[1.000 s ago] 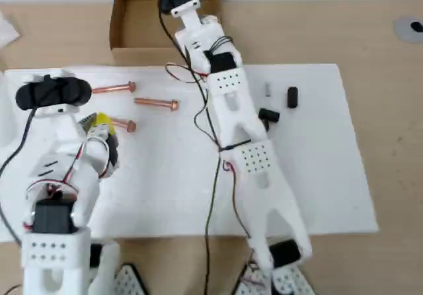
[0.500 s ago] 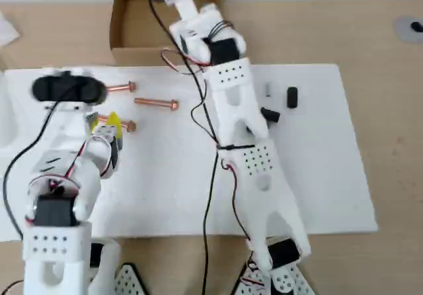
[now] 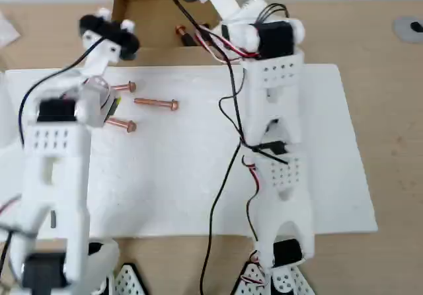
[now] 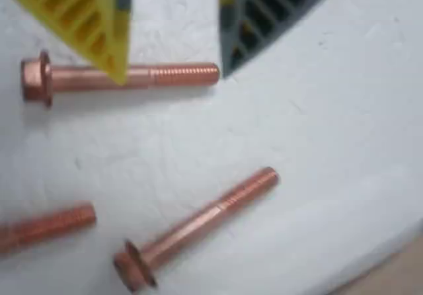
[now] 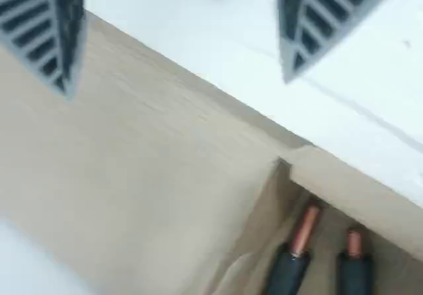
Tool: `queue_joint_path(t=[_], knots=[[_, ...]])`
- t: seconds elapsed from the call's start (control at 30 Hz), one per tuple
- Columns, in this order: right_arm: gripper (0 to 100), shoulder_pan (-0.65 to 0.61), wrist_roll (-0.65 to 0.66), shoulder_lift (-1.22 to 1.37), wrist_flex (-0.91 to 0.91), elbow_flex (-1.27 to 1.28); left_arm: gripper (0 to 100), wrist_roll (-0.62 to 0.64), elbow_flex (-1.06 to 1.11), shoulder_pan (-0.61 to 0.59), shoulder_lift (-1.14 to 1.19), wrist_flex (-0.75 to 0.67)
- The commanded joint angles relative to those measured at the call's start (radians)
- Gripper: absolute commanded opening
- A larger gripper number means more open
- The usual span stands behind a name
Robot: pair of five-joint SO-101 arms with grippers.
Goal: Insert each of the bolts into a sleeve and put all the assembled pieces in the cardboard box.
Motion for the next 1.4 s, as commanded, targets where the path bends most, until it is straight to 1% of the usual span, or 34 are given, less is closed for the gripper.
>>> queue_joint_path(t=[0.0, 0.1, 0.27, 0.37, 0.43, 0.5, 0.6, 0.73, 0.83, 0.93, 1.0, 1.07, 1.13, 1.17, 1.23, 1.27, 1.37], knots=[[23.6, 0.050, 0.020, -0.137, 0.029, -0.047, 10, -0.155, -0.224, 0.008, 0.147, 0.126], [23.6, 0.088, 0.041, -0.191, 0.029, 0.008, 10, -0.267, -0.348, 0.009, 0.229, 0.252], [23.6, 0.148, 0.058, -0.337, 0.029, 0.302, 10, -0.382, -0.463, 0.011, 0.305, 0.264], [23.6, 0.147, 0.063, -0.467, 0.028, 0.538, 10, -0.463, -0.497, 0.009, 0.352, 0.264], [23.6, 0.136, 0.084, -0.561, 0.026, 0.699, 10, -0.479, -0.509, 0.014, 0.395, 0.262], [23.6, 0.113, 0.107, -0.648, 0.025, 0.851, 10, -0.506, -0.512, 0.037, 0.446, 0.245], [23.6, 0.099, 0.133, -0.773, -0.006, 1.073, 10, -0.511, -0.525, 0.087, 0.519, 0.239], [23.7, 0.105, 0.189, -0.940, -0.097, 1.385, 10, -0.511, -0.559, 0.157, 0.608, 0.184], [23.7, 0.117, 0.219, -1.081, -0.189, 1.633, 10, -0.511, -0.600, 0.187, 0.676, 0.123], [23.8, 0.168, 0.238, -1.221, -0.295, 1.865, 10, -0.511, -0.681, 0.192, 0.750, 0.112], [23.8, 0.228, 0.242, -1.307, -0.350, 1.992, 10, -0.511, -0.744, 0.192, 0.803, 0.114], [23.8, 0.315, 0.232, -1.386, -0.394, 2.098, 10, -0.511, -0.801, 0.192, 0.858, 0.114], [23.8, 0.429, 0.181, -1.468, -0.453, 2.184, 10, -0.511, -0.852, 0.193, 0.911, 0.115], [23.8, 0.487, 0.173, -1.509, -0.483, 2.230, 10, -0.511, -0.872, 0.193, 0.937, 0.115], [23.8, 0.562, 0.184, -1.589, -0.522, 2.310, 10, -0.511, -0.901, 0.195, 0.980, 0.117], [23.8, 0.581, 0.189, -1.626, -0.532, 2.348, 10, -0.511, -0.913, 0.196, 0.998, 0.132], [23.9, 0.581, 0.216, -1.702, -0.535, 2.448, 10, -0.511, -0.962, 0.209, 1.041, 0.210]])
